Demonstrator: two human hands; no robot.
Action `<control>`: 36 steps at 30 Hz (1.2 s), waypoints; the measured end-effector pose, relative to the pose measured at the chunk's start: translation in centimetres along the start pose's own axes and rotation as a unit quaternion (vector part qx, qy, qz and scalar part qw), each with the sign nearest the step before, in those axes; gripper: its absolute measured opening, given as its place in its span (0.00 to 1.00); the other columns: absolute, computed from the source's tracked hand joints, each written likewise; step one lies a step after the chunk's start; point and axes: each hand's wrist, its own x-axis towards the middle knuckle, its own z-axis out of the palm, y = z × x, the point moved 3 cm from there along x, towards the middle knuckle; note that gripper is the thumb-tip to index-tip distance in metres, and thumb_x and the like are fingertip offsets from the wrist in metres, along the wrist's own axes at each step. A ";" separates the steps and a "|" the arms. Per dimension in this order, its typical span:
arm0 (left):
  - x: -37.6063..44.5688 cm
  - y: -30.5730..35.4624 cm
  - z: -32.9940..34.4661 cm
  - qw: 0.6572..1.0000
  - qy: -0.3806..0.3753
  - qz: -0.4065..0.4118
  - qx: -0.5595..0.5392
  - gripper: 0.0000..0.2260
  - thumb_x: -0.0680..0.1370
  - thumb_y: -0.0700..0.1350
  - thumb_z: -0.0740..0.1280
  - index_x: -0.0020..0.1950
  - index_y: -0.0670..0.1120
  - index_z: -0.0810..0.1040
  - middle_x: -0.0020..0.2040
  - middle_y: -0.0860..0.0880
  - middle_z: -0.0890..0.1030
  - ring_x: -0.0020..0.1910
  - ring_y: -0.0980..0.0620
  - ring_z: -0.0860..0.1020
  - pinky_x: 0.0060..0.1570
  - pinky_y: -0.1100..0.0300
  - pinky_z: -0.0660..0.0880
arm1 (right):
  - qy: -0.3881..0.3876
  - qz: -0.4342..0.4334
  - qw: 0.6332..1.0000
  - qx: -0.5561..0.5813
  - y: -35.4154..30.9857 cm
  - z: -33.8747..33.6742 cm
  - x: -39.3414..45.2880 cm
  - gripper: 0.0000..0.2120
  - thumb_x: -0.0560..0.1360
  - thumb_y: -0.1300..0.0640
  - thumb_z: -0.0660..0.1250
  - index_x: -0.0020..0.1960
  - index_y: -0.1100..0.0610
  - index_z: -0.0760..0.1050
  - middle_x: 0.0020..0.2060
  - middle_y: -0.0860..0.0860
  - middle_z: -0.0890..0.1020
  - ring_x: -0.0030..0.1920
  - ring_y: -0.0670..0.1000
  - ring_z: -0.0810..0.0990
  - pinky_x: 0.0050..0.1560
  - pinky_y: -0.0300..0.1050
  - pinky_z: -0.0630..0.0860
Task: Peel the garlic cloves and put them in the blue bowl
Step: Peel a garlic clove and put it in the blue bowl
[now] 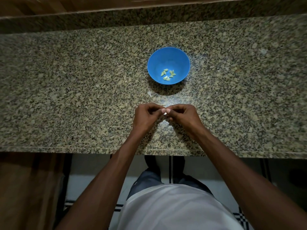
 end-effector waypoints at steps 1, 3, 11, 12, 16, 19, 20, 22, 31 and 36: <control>0.0 -0.1 0.1 1.000 0.011 -0.008 0.008 0.08 0.75 0.46 0.79 0.51 0.43 0.89 0.43 0.50 0.88 0.43 0.55 0.87 0.45 0.56 0.85 | 0.011 -0.012 1.000 -0.024 -0.1 0.1 0.0 0.09 0.74 0.56 0.80 0.50 0.60 0.87 0.42 0.54 0.89 0.43 0.54 0.89 0.51 0.59 0.86; -0.3 0.2 0.4 0.999 0.032 -0.023 0.011 0.08 0.76 0.45 0.79 0.50 0.42 0.88 0.41 0.49 0.88 0.40 0.55 0.87 0.39 0.61 0.83 | 0.039 -0.035 0.996 -0.073 -0.4 0.3 0.1 0.07 0.74 0.54 0.80 0.48 0.57 0.88 0.40 0.51 0.89 0.42 0.51 0.89 0.48 0.55 0.87; 0.3 -0.1 0.1 0.991 -0.023 -0.126 -0.033 0.05 0.76 0.44 0.77 0.44 0.43 0.88 0.39 0.43 0.87 0.39 0.46 0.86 0.46 0.50 0.83 | 0.061 -0.114 0.981 -0.147 -0.7 0.6 -0.4 0.06 0.77 0.64 0.73 0.46 0.55 0.86 0.40 0.48 0.88 0.40 0.44 0.88 0.44 0.44 0.86; 0.2 0.0 0.0 0.984 -0.036 -0.158 -0.072 0.04 0.77 0.41 0.76 0.44 0.41 0.88 0.41 0.39 0.87 0.40 0.45 0.85 0.48 0.49 0.82 | 0.057 -0.126 0.978 -0.156 -1.0 0.5 -0.5 0.08 0.77 0.66 0.72 0.46 0.55 0.86 0.40 0.47 0.88 0.40 0.43 0.87 0.43 0.41 0.85; -0.1 0.7 -0.4 0.931 -0.085 -0.287 -0.208 0.05 0.79 0.35 0.71 0.53 0.35 0.83 0.48 0.39 0.87 0.44 0.49 0.84 0.50 0.58 0.81 | 0.011 -0.142 0.977 -0.158 -1.8 0.2 0.0 0.07 0.77 0.68 0.72 0.46 0.59 0.87 0.39 0.47 0.87 0.38 0.42 0.87 0.38 0.33 0.80; 0.0 0.7 -0.6 0.906 -0.108 -0.321 -0.253 0.06 0.80 0.34 0.69 0.55 0.35 0.82 0.48 0.42 0.85 0.41 0.52 0.84 0.45 0.63 0.82 | -0.031 -0.147 0.978 -0.145 -2.0 -0.3 0.5 0.05 0.76 0.68 0.74 0.46 0.60 0.87 0.39 0.47 0.87 0.40 0.44 0.87 0.40 0.36 0.81; 0.0 0.7 -0.5 0.901 -0.111 -0.327 -0.264 0.07 0.80 0.34 0.68 0.57 0.34 0.82 0.49 0.41 0.85 0.42 0.52 0.84 0.46 0.63 0.82 | -0.036 -0.150 0.978 -0.139 -2.0 -0.4 0.7 0.05 0.75 0.68 0.75 0.46 0.59 0.87 0.40 0.48 0.88 0.42 0.46 0.87 0.43 0.39 0.82; 0.0 0.6 -0.4 0.893 -0.104 -0.329 -0.288 0.08 0.80 0.33 0.68 0.58 0.33 0.81 0.50 0.40 0.85 0.42 0.51 0.84 0.45 0.63 0.82 | -0.033 -0.135 0.985 -0.100 -1.6 -0.4 0.8 0.05 0.75 0.67 0.76 0.46 0.58 0.87 0.41 0.50 0.89 0.44 0.51 0.88 0.46 0.46 0.85; -0.5 0.9 1.1 0.927 0.014 -0.245 -0.285 0.07 0.77 0.32 0.74 0.53 0.32 0.85 0.45 0.39 0.87 0.41 0.50 0.87 0.43 0.64 0.83 | 0.071 -0.044 0.995 0.048 0.3 0.2 0.1 0.05 0.75 0.62 0.78 0.51 0.61 0.87 0.42 0.55 0.89 0.43 0.57 0.89 0.49 0.58 0.87; -0.6 0.4 2.3 0.946 0.067 -0.221 -0.227 0.02 0.78 0.37 0.75 0.48 0.38 0.86 0.42 0.41 0.87 0.40 0.50 0.86 0.41 0.61 0.83 | 0.056 -0.055 0.997 0.019 0.4 0.4 0.0 0.06 0.77 0.61 0.77 0.54 0.59 0.87 0.44 0.52 0.89 0.47 0.53 0.89 0.52 0.58 0.86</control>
